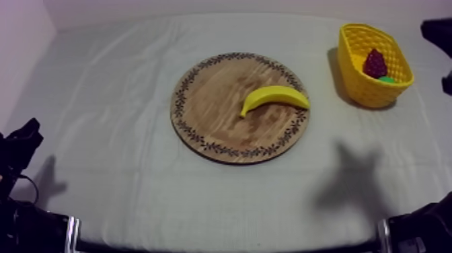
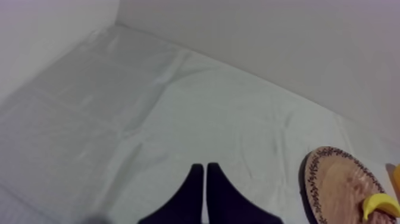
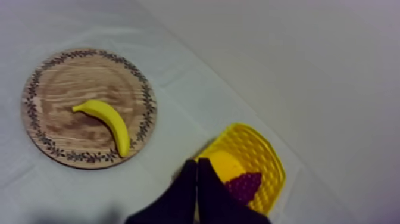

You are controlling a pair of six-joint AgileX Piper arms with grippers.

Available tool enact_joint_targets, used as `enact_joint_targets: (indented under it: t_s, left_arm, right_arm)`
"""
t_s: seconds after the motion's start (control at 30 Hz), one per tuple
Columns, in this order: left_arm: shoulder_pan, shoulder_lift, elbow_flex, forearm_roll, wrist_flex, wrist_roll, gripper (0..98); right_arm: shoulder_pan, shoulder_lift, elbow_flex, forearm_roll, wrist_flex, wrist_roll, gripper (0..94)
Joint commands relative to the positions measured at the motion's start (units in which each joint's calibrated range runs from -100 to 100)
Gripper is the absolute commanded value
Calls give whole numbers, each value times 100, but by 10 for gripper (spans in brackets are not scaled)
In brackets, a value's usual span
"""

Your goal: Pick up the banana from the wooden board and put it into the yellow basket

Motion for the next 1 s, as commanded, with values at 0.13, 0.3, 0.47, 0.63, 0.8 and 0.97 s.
enact_joint_targets:
  t_s: [0.13, 0.3, 0.47, 0.63, 0.8, 0.97]
  left_arm:
    - [-1, 3, 4, 0, 0, 1, 1]
    - [-1, 3, 4, 0, 0, 1, 1]
    - [-1, 3, 4, 0, 0, 1, 1]
    - [-1, 3, 4, 0, 0, 1, 1]
    - [-1, 3, 4, 0, 0, 1, 1]
    - [-1, 3, 4, 0, 0, 1, 1]
  right_arm:
    - [-461, 1393, -870, 100, 194, -59, 7]
    - [-539, 2155, -1265, 85, 273, 8, 7]
    - [-699, 2841, -1376, 308, 226, -44, 8]
    - [-734, 3495, -1338, 461, -38, -80, 8]
    - [-741, 4093, -1206, 681, -403, -77, 8]
    - [-767, 4603, -1008, 901, -702, -59, 8]
